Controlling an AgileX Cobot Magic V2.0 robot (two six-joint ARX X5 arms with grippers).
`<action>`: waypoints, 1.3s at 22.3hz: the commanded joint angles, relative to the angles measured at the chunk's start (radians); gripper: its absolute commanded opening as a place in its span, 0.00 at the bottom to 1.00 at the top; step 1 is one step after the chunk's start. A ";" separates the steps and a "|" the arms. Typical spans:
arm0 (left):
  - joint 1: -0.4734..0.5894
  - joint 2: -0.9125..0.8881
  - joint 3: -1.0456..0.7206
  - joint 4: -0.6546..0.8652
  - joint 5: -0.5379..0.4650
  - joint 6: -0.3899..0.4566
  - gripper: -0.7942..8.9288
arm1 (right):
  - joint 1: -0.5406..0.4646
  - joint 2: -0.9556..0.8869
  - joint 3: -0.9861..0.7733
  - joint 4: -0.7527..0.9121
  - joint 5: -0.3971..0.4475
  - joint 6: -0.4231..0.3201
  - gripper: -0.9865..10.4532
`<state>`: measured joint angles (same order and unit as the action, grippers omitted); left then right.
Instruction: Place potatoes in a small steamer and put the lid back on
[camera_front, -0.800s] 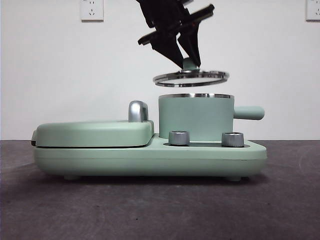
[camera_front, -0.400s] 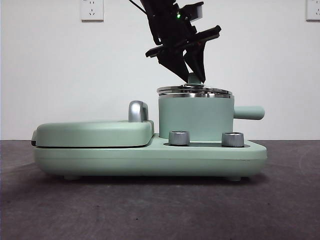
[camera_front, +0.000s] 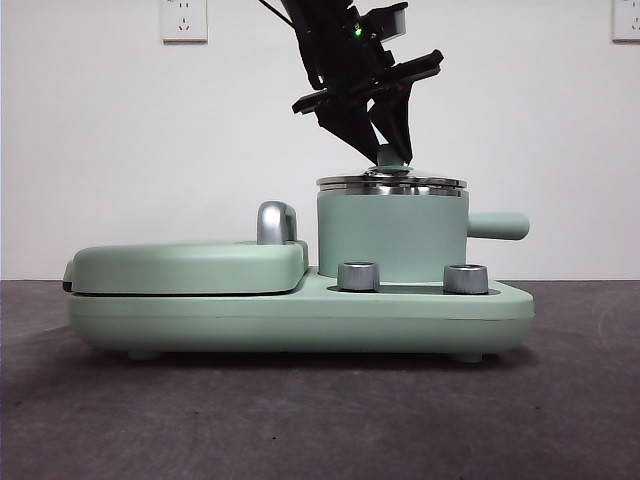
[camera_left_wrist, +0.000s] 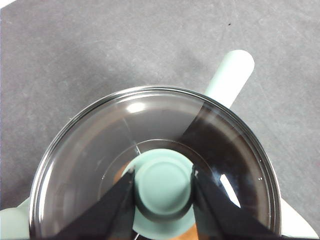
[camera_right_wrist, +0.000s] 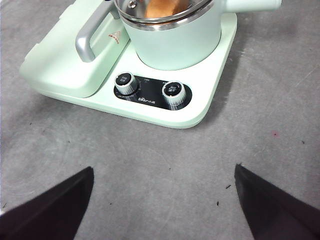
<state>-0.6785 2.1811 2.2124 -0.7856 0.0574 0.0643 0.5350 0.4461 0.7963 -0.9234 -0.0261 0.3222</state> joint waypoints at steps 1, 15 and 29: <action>-0.011 0.030 0.038 0.021 0.002 0.014 0.09 | 0.006 0.002 0.006 0.011 0.000 0.008 0.48; -0.018 0.039 0.038 0.014 0.002 0.014 0.16 | 0.006 0.002 0.006 0.011 0.001 0.008 0.48; -0.002 -0.211 0.040 -0.350 0.002 -0.014 0.51 | 0.006 0.002 0.006 0.010 -0.004 0.011 0.48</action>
<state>-0.6796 1.9594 2.2189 -1.1400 0.0582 0.0589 0.5350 0.4461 0.7963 -0.9237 -0.0292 0.3222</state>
